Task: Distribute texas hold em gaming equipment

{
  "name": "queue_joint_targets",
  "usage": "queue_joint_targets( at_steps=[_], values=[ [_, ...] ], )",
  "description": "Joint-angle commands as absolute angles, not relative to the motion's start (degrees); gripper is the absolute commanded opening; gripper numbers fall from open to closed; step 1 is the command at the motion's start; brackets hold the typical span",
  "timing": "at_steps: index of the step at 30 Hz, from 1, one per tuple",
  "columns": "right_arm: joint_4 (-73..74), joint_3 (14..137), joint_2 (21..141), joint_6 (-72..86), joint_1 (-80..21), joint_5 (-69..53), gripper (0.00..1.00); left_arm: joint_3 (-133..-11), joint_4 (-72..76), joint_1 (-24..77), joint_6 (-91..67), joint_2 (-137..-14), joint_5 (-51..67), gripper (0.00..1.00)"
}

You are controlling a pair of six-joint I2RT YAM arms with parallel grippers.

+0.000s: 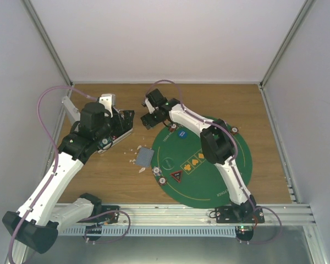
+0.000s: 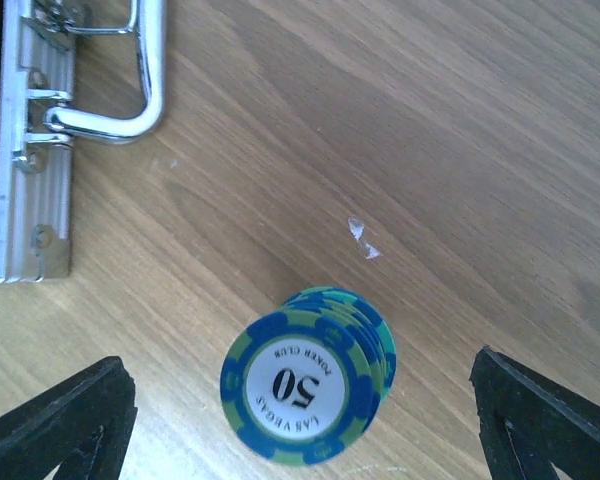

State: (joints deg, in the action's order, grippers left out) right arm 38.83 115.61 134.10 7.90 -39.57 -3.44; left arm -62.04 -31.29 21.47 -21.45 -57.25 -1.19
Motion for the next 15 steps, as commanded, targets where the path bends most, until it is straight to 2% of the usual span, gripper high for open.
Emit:
queue_joint_targets(
  at_steps=[1, 4, 10, 15],
  values=[
    [42.8, 119.6, 137.6, 7.2, -40.4, -0.1, 0.91, -62.5, -29.5, 20.9, -21.2, -56.2, -1.8, 0.99],
    [43.3, 120.8, 138.6, 7.4, -40.5, 1.3, 0.88, -62.3, -29.5, 20.9, -21.3, -56.1, -1.7, 0.99],
    [44.7, 122.8, 140.5, 7.5, -40.5, 1.7, 0.75, -62.3, -29.3, 20.8, -21.3, -56.1, -1.7, 0.99],
    [45.4, 124.2, 141.4, 7.2, -40.6, 1.6, 0.70, -62.1, -29.3, 20.7, -21.3, -56.2, -1.6, 0.99]
  ],
)
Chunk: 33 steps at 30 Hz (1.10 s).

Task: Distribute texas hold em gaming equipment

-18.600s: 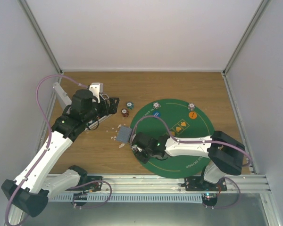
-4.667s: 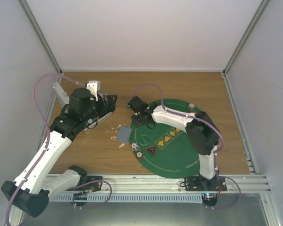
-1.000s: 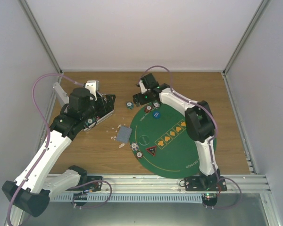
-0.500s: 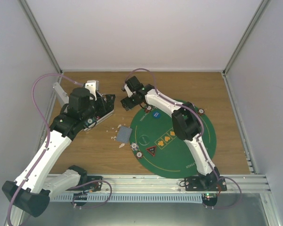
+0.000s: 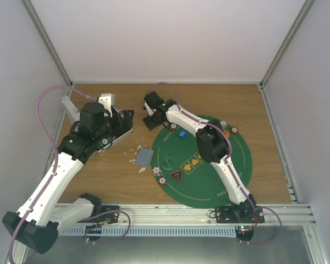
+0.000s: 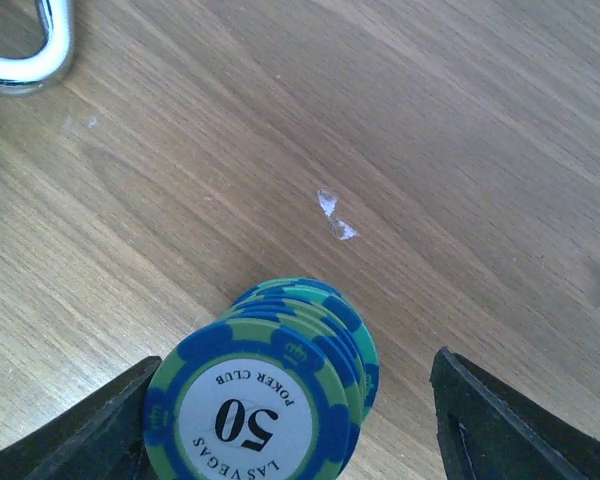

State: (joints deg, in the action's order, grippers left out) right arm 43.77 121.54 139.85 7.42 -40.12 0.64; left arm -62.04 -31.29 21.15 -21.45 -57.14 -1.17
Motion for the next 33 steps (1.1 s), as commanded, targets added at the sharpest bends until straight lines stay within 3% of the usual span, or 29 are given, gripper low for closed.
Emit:
queue_joint_targets(
  at_steps=[1, 12, 33],
  values=[
    [45.4, 124.3, 141.5, 7.3, -40.5, 1.7, 0.69, -62.1, -29.3, 20.7, -21.3, -56.1, -1.6, 0.99],
    [45.5, 125.0, 142.1, 7.1, -40.5, 1.6, 0.57, -61.9, -28.9, 20.7, -21.3, -56.3, -1.4, 0.99],
    [45.8, 127.9, 141.0, 7.1, -40.5, 0.2, 0.42, -61.8, -28.9, 20.6, -21.3, -56.2, -1.6, 0.99]
  ],
)
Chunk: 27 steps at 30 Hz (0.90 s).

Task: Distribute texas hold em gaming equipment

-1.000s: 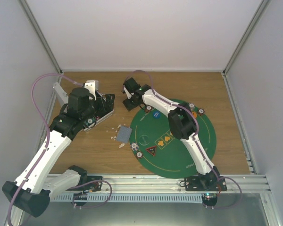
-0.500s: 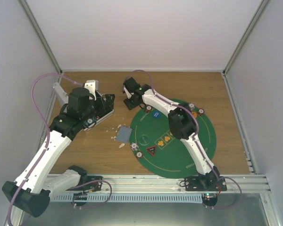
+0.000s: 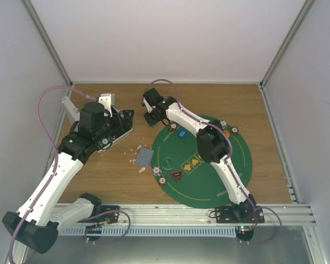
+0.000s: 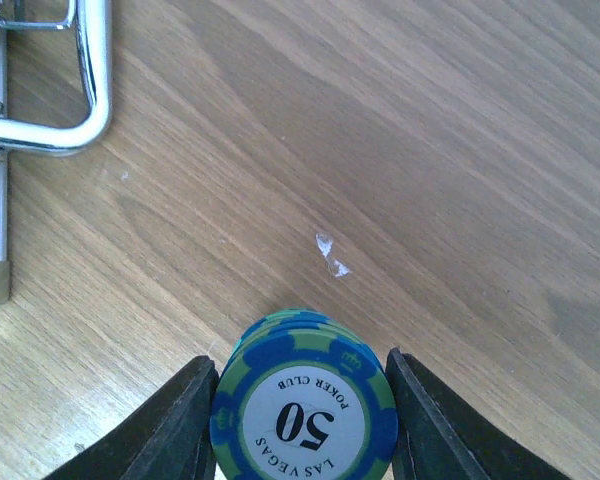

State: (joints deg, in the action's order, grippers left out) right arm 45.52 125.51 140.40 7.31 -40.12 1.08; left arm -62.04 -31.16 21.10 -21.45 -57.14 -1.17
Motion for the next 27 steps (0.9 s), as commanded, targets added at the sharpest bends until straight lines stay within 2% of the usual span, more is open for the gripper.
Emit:
queue_joint_targets(
  at_steps=[1, 11, 19, 27],
  values=[
    [45.8, 127.9, 140.8, 7.2, -40.5, 0.2, 0.42, -61.8, -29.0, 20.6, -21.3, -56.2, -1.5, 0.99],
    [45.9, 127.6, 138.6, 7.9, -40.5, 0.2, 0.41, -61.8, -29.1, 20.6, -21.4, -56.0, -1.4, 0.99],
    [45.2, 120.5, 134.1, 7.5, -40.6, 0.5, 0.41, -61.9, -29.1, 20.6, -21.5, -55.9, -1.1, 0.99],
    [39.7, 100.9, 121.2, 9.1, -42.7, 0.7, 0.41, -61.7, -29.2, 20.6, -21.7, -55.6, -1.4, 0.99]
  ],
)
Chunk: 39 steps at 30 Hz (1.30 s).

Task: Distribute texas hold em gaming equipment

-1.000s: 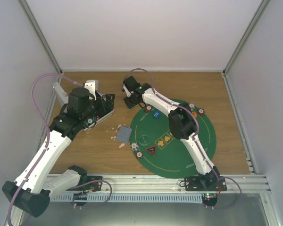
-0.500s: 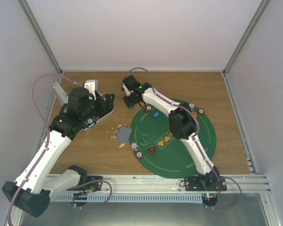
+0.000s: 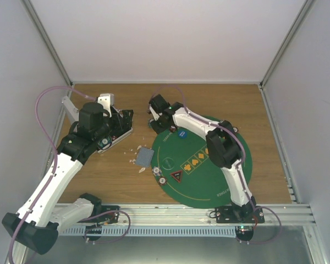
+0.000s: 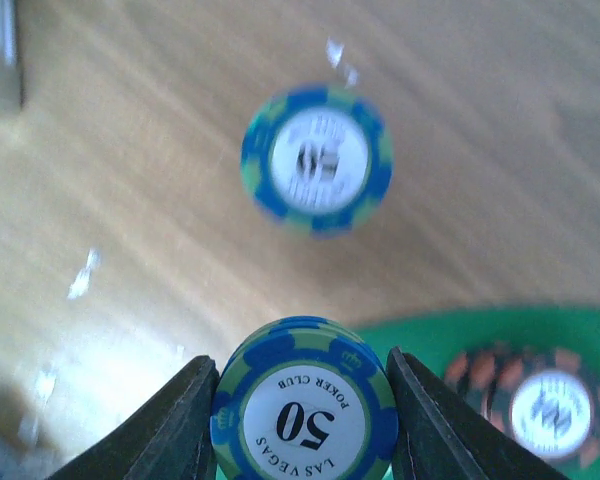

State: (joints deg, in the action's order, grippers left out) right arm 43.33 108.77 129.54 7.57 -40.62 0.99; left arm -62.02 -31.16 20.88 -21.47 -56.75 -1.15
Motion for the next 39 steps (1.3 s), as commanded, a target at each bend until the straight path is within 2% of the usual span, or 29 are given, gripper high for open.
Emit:
queue_joint_targets(
  at_steps=[1, 6, 11, 18, 39],
  values=[
    [38.8, 97.8, 119.3, 9.6, -43.2, 0.7, 0.41, -61.7, -29.2, 20.5, -21.7, -55.7, -1.4, 0.99],
    [35.8, 84.8, 112.0, 13.3, -46.4, 0.3, 0.41, -61.5, -29.1, 20.5, -22.1, -55.8, -0.8, 0.99],
    [33.3, 78.9, 109.6, 15.2, -50.6, 0.3, 0.41, -61.1, -29.1, 20.6, -22.6, -55.6, -0.1, 0.99],
    [32.4, 77.0, 110.8, 15.7, -54.1, -1.0, 0.41, -61.0, -29.4, 20.5, -22.8, -55.3, -0.1, 0.99],
    [32.5, 73.8, 109.8, 16.9, -55.2, -0.9, 0.41, -60.9, -29.3, 20.6, -23.2, -55.2, -0.1, 0.99]
  ],
)
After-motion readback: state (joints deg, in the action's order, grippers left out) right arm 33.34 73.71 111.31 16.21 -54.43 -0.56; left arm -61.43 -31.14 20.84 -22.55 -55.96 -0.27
